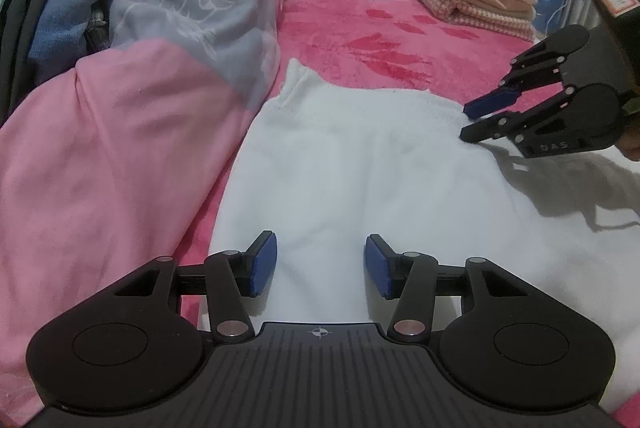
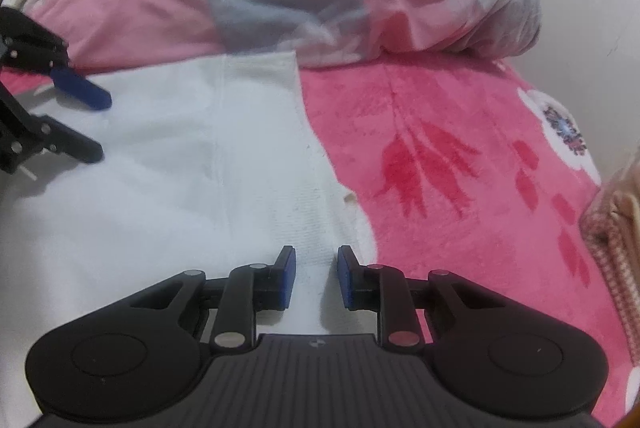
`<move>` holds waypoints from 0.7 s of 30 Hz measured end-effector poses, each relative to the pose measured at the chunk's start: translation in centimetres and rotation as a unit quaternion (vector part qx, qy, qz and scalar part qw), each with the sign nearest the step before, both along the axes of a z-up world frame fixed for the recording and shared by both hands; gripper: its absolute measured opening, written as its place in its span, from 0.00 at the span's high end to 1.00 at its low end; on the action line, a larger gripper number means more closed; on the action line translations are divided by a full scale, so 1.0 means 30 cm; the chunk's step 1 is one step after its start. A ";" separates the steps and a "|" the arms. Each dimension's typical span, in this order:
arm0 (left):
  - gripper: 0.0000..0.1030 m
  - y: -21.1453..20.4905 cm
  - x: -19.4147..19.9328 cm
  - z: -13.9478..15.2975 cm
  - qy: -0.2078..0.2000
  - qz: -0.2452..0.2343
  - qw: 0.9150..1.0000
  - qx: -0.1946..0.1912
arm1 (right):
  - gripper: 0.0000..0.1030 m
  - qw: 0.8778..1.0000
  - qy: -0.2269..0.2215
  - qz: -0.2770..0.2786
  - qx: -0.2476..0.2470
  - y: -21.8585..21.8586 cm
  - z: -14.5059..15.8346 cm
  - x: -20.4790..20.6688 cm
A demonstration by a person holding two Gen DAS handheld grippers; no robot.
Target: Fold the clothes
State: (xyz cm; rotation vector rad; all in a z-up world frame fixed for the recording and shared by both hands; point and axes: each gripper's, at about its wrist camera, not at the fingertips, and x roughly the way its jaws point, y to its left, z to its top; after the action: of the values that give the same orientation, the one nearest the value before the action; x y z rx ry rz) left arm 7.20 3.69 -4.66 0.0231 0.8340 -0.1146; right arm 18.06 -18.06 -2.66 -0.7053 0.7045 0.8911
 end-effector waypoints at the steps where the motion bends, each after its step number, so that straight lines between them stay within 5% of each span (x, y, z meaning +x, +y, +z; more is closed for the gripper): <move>1: 0.52 -0.001 0.000 -0.002 -0.002 -0.001 1.000 0.002 | 0.80 1.000 0.001 0.002 -0.002 0.004 -0.004 0.002; 4: 0.51 -0.002 -0.006 -0.006 -0.008 -0.002 1.000 0.005 | 0.96 1.000 -0.003 0.010 -0.008 0.015 -0.010 -0.006; 7: 0.51 0.000 -0.007 -0.005 -0.012 -0.003 1.000 0.005 | 0.98 0.999 -0.039 0.013 -0.005 0.019 0.003 -0.039; 12: 0.51 0.009 -0.002 0.003 -0.017 0.011 1.000 0.008 | 0.98 0.995 -0.104 0.000 0.005 0.025 0.036 -0.063; 15: 0.51 0.006 0.003 0.001 -0.017 0.012 1.000 0.012 | 0.98 0.993 -0.117 -0.013 -0.017 0.049 -0.029 -0.036; 18: 0.51 -0.008 -0.001 -0.005 -0.022 0.009 0.999 0.025 | 0.97 0.993 -0.116 -0.026 -0.026 0.064 -0.092 -0.019; 21: 0.51 -0.012 -0.009 -0.009 -0.026 0.008 0.999 0.033 | 0.85 0.992 -0.092 -0.083 0.020 -0.002 -0.012 0.019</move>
State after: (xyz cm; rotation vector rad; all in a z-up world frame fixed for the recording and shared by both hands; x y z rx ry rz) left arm 6.94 3.34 -4.92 0.0809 0.7863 -0.0710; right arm 18.63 -18.11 -3.00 -0.6737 0.5714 0.6759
